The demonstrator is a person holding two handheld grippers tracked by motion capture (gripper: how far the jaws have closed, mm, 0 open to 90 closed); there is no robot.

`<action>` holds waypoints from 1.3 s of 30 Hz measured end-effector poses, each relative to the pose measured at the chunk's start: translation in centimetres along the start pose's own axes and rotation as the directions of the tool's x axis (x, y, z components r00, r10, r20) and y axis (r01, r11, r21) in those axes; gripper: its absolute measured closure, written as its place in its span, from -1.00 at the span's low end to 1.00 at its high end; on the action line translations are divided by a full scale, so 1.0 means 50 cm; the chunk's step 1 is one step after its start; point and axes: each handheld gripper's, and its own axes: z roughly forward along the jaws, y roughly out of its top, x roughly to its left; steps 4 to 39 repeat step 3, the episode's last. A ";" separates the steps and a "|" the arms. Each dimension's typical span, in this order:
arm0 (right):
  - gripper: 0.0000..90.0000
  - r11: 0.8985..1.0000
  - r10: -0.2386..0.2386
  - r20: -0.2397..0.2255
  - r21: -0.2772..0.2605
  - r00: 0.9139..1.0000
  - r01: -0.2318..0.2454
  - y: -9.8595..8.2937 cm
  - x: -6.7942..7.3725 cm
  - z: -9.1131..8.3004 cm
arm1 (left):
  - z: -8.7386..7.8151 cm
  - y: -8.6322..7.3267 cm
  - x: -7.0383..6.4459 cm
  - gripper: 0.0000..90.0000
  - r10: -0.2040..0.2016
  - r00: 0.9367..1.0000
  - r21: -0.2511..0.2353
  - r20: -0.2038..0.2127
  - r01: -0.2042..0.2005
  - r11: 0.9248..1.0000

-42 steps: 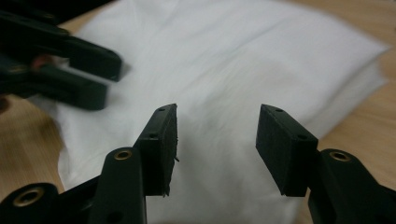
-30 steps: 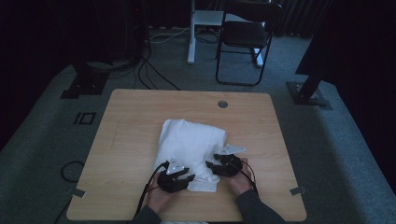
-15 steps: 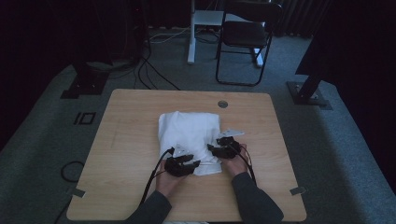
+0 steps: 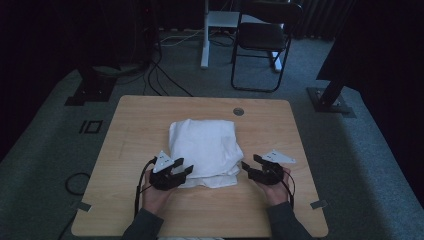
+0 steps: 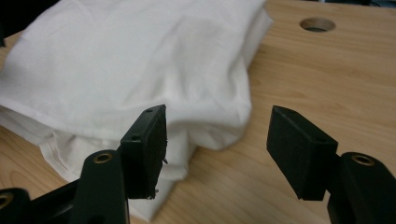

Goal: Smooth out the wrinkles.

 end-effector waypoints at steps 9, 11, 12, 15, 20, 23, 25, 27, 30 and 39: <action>-0.17 0.999 0.034 0.004 0.002 0.999 -0.034 -0.008 -0.017 -0.010 | -0.016 -0.005 0.021 0.11 -0.011 1.000 -0.010 -0.029 0.010 1.000; -0.17 0.999 0.034 0.004 0.002 0.999 -0.034 -0.008 -0.017 -0.010 | -0.016 -0.005 0.021 0.11 -0.011 1.000 -0.010 -0.029 0.010 1.000; -0.17 0.999 0.034 0.004 0.002 0.999 -0.034 -0.008 -0.017 -0.010 | -0.016 -0.005 0.021 0.11 -0.011 1.000 -0.010 -0.029 0.010 1.000; -0.17 0.999 0.034 0.004 0.002 0.999 -0.034 -0.008 -0.017 -0.010 | -0.016 -0.005 0.021 0.11 -0.011 1.000 -0.010 -0.029 0.010 1.000; -0.17 0.999 0.034 0.004 0.002 0.999 -0.034 -0.008 -0.017 -0.010 | -0.016 -0.005 0.021 0.11 -0.011 1.000 -0.010 -0.029 0.010 1.000; -0.17 0.999 0.034 0.004 0.002 0.999 -0.034 -0.008 -0.017 -0.010 | -0.016 -0.005 0.021 0.11 -0.011 1.000 -0.010 -0.029 0.010 1.000; -0.17 0.999 0.034 0.004 0.002 0.999 -0.034 -0.008 -0.017 -0.010 | -0.016 -0.005 0.021 0.11 -0.011 1.000 -0.010 -0.029 0.010 1.000; -0.17 0.999 0.034 0.004 0.002 0.999 -0.034 -0.008 -0.017 -0.010 | -0.016 -0.005 0.021 0.11 -0.011 1.000 -0.010 -0.029 0.010 1.000; -0.17 0.999 0.034 0.004 0.002 0.999 -0.034 -0.008 -0.017 -0.010 | -0.016 -0.005 0.021 0.11 -0.011 1.000 -0.010 -0.029 0.010 1.000; -0.17 0.999 0.034 0.004 0.002 0.999 -0.034 -0.008 -0.017 -0.010 | -0.016 -0.005 0.021 0.11 -0.011 1.000 -0.010 -0.029 0.010 1.000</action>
